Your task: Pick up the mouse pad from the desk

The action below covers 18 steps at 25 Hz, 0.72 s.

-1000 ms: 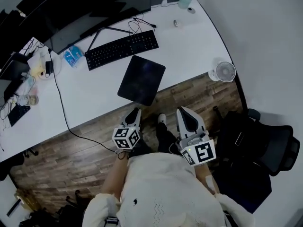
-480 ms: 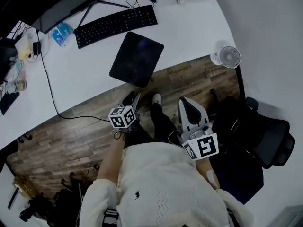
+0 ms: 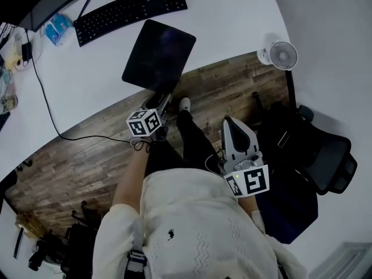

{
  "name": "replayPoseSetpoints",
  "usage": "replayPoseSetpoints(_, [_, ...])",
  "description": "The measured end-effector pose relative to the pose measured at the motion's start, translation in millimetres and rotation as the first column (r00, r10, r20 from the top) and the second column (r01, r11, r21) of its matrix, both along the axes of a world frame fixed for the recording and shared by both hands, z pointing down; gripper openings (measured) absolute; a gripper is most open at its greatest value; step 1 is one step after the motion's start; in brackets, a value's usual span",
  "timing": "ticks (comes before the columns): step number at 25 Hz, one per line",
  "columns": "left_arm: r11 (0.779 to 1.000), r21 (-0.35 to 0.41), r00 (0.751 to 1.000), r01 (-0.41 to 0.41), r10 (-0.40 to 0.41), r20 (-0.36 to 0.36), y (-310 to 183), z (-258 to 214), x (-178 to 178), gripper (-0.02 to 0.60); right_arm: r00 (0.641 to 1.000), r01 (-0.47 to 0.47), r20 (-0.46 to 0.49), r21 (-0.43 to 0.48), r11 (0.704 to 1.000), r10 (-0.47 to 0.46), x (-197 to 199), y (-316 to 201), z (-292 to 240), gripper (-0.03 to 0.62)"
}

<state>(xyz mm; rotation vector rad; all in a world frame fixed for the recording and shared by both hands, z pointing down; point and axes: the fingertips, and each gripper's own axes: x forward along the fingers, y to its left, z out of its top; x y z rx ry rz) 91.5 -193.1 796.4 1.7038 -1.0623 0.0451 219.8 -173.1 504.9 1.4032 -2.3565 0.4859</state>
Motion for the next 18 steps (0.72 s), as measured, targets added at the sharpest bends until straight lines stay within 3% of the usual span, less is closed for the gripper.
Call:
replayPoseSetpoints(5, [0.999,-0.001,0.995,0.036,-0.036,-0.095,-14,6,2,0.219,0.999,0.020,-0.039,-0.005,1.000,-0.020,-9,-1,5,0.002])
replayPoseSetpoints(9, [1.000,0.008,0.995,0.020,-0.019,-0.099,-21,8,6,0.213,0.999,0.023,-0.043,-0.012,1.000,-0.024,-13,-2,7,0.002])
replayPoseSetpoints(11, [1.000,0.007,0.995,0.018,-0.017,-0.099,-22,10,9,0.178,0.999,0.019,-0.043,-0.015,1.000,-0.020,-13,-3,8,0.002])
replayPoseSetpoints(14, [1.000,0.006,0.993,0.022,-0.022,-0.116,-20,7,9,0.064,0.999,0.015,-0.042,-0.013,1.000,-0.015,-13,-8,6,0.002])
replayPoseSetpoints(18, [1.000,0.010,0.995,0.025,-0.024,-0.097,-21,5,11,0.025,0.999,0.021,-0.031,-0.006,1.000,-0.021,-13,-14,5,0.002])
